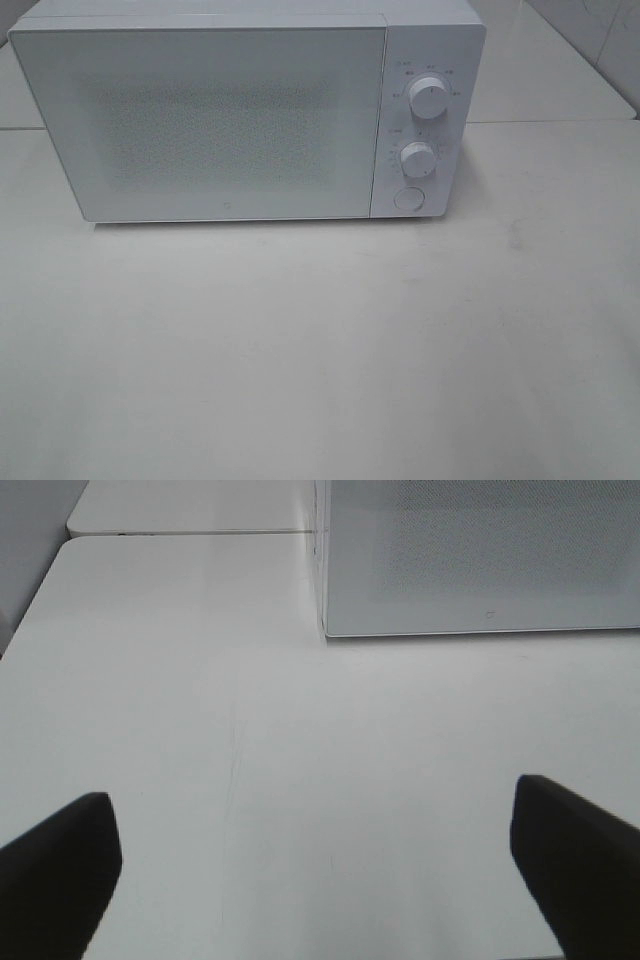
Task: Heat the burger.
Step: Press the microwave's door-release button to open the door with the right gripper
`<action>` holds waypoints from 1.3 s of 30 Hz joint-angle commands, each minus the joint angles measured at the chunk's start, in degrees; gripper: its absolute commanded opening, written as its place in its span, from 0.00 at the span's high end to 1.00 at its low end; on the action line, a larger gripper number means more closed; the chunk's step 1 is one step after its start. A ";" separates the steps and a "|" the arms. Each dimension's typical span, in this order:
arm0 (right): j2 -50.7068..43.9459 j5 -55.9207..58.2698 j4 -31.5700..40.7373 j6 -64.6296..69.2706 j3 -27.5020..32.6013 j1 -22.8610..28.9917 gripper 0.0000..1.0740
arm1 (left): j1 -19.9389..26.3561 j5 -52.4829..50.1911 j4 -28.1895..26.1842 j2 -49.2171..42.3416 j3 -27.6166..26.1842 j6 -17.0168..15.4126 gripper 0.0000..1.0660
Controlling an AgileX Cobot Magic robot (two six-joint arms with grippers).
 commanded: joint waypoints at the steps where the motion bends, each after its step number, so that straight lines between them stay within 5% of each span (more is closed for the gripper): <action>1: 4.93 -6.42 0.17 -0.57 -0.52 -0.34 0.29 | 0.11 -0.11 -0.06 -0.92 0.17 -0.40 0.08; 22: 30.31 -37.13 -0.46 -0.11 0.40 -0.23 0.29 | 0.11 -0.11 -0.06 -0.92 0.17 -0.40 0.08; 27: 35.52 -55.98 0.00 -0.46 6.36 -0.17 0.29 | 0.11 -0.11 -0.06 -0.92 0.17 -0.40 0.08; 39: 43.77 -73.80 8.65 -8.77 12.83 -0.17 0.29 | 0.11 -0.11 -0.06 -0.92 0.17 -0.40 0.08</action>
